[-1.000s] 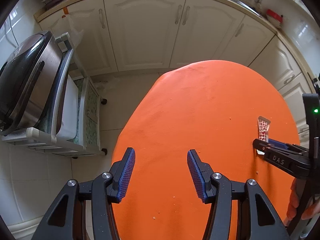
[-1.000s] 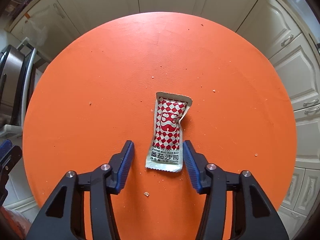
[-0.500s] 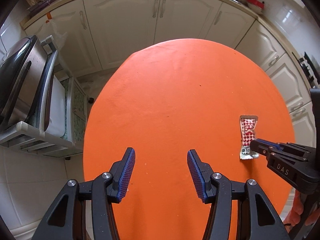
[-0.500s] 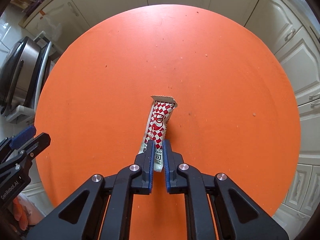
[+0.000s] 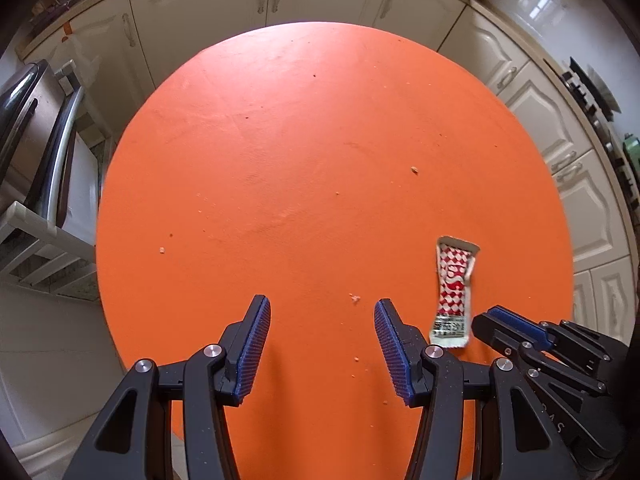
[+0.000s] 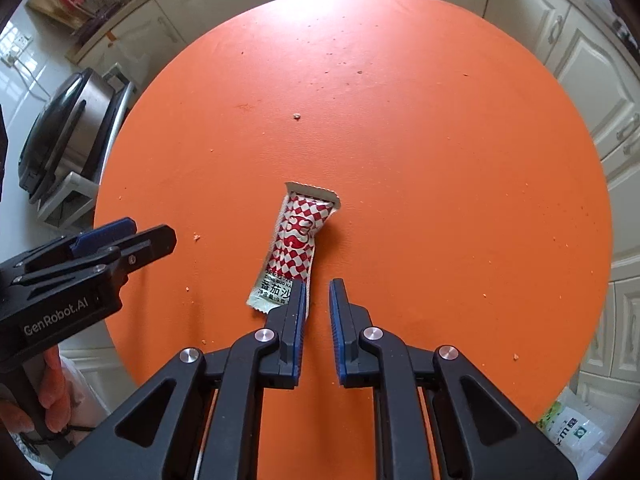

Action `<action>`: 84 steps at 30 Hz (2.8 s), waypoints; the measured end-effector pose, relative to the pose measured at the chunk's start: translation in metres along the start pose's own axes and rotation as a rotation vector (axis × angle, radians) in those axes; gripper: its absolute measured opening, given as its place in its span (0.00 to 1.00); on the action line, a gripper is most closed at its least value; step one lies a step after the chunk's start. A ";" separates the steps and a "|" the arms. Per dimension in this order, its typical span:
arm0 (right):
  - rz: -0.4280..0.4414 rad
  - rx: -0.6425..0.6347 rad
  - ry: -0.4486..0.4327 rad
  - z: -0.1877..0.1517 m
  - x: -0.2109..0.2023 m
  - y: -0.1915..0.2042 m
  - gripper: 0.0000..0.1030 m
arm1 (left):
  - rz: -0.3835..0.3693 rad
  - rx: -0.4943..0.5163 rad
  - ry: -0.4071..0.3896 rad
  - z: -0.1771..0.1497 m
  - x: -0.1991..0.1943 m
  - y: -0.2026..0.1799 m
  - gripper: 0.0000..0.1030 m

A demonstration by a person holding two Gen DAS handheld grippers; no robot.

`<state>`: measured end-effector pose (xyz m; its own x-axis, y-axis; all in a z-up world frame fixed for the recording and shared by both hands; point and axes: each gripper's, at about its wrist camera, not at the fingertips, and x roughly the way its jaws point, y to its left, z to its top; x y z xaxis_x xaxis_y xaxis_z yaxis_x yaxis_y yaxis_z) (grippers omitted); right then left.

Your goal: Collect trash

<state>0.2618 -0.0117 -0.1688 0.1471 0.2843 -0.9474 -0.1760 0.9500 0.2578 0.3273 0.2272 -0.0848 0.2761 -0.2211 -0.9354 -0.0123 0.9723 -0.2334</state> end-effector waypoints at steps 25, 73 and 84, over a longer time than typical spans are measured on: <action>-0.105 0.482 -0.411 -0.033 -0.069 -0.146 0.93 | -0.037 0.087 -0.032 0.005 0.045 -0.078 0.18; -0.214 1.127 -0.408 -0.213 -0.112 -0.402 0.93 | -0.089 0.759 0.045 0.005 0.130 -0.468 0.10; -0.182 1.228 -0.335 -0.238 -0.081 -0.442 0.93 | -0.033 0.860 0.039 0.000 0.203 -0.546 0.47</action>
<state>0.0956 -0.4852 -0.2511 0.3418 -0.0128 -0.9397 0.8537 0.4223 0.3048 0.3898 -0.3490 -0.1473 0.2301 -0.2377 -0.9437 0.7318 0.6815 0.0068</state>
